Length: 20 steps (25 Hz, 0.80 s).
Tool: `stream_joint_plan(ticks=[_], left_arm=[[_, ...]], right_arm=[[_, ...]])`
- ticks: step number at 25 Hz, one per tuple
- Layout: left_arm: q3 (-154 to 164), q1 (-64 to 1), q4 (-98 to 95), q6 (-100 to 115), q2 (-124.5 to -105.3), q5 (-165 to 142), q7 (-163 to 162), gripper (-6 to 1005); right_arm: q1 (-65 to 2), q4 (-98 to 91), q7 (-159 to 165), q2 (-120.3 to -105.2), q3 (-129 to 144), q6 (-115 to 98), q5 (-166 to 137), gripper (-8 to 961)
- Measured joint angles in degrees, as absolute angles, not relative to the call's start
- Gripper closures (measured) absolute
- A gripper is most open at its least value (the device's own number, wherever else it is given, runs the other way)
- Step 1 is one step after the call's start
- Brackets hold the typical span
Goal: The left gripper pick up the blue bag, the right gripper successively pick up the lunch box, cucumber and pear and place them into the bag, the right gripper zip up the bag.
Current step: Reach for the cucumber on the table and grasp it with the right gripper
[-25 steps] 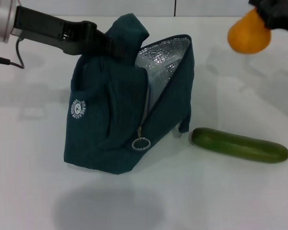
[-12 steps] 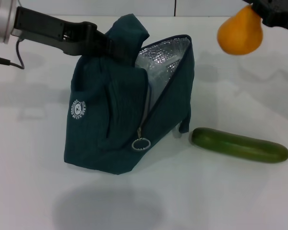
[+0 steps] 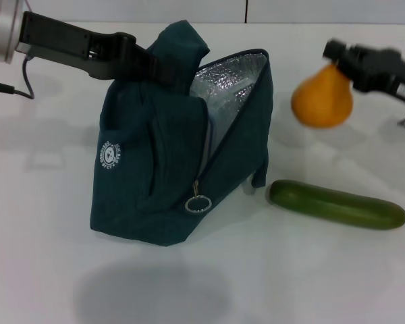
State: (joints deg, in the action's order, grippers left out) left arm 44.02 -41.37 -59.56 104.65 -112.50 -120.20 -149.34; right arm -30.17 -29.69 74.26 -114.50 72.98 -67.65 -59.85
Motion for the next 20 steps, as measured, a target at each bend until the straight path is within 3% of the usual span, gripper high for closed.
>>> stream_joint_plan(ticks=[4, 20], left_arm=[[44.0, -41.4, -59.6, 104.6, -112.58, -120.2, -149.2, 957], [43.9, -41.7, -59.2, 104.5, -112.85, -120.4, -148.6, 957]], right_arm=[[-29.3, -26.4, 74.0, -115.32, 73.0, -67.4, -62.4, 848], [-29.6, -23.2, 71.0, -115.48, 73.0, -65.6, -62.6, 818]])
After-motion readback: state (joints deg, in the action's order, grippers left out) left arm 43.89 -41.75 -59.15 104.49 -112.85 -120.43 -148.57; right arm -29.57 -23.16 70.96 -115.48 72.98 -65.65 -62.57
